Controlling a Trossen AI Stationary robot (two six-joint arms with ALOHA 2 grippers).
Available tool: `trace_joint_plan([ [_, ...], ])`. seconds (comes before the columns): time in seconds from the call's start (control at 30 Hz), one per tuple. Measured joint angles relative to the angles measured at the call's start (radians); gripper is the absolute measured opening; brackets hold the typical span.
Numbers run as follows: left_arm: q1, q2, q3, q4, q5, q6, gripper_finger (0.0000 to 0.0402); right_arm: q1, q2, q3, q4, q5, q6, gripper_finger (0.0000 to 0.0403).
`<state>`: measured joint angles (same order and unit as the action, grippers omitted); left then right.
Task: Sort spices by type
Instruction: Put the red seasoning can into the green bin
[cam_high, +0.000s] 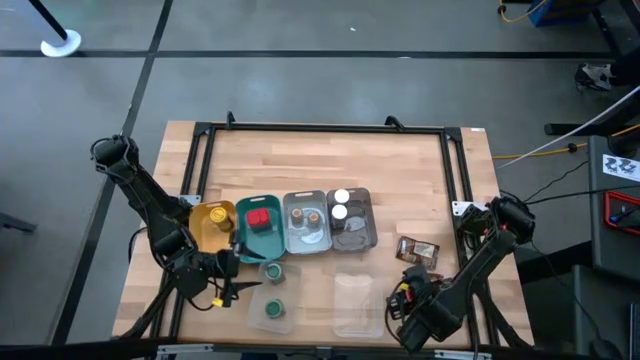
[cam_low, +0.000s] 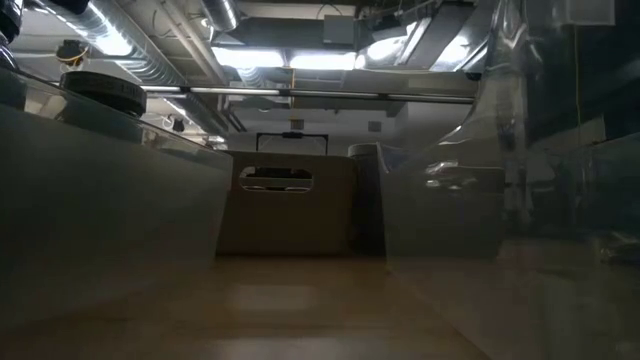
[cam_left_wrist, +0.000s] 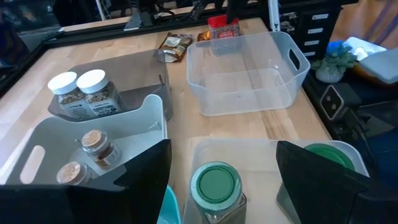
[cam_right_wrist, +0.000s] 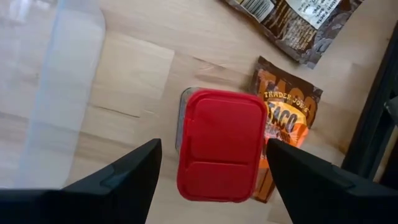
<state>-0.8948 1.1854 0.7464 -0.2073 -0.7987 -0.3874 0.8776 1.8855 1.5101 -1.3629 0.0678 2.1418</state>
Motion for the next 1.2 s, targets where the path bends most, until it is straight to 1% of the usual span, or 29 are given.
trace_joint_plan([
  [0.27,0.000,0.000,0.000,0.000,0.011,0.002,0.0274,0.000,0.000,0.000,-0.019,-0.008,0.000,0.0291],
  [0.63,0.000,0.000,0.000,0.000,0.011,0.002,0.0274,0.000,0.000,0.000,0.002,0.002,0.000,0.0291],
  [0.77,0.000,0.000,0.000,0.000,0.011,0.002,0.0274,0.000,0.000,-0.036,0.014,0.001,0.000,0.0291],
  [0.83,0.000,0.000,0.000,0.001,0.011,0.002,0.0274,0.000,0.000,-0.069,0.055,-0.018,0.000,0.0291],
  [1.03,0.000,0.000,0.000,0.001,0.011,0.002,0.0274,0.000,0.000,-0.160,0.217,-0.015,-0.001,0.0290],
  [1.13,0.000,0.000,0.000,0.001,0.011,0.002,0.0274,0.000,0.000,-0.182,0.256,-0.008,-0.001,0.0272],
  [1.2,0.000,-0.002,0.000,0.000,0.011,0.002,0.0274,0.000,0.000,-0.186,0.261,-0.008,-0.004,0.0244],
])
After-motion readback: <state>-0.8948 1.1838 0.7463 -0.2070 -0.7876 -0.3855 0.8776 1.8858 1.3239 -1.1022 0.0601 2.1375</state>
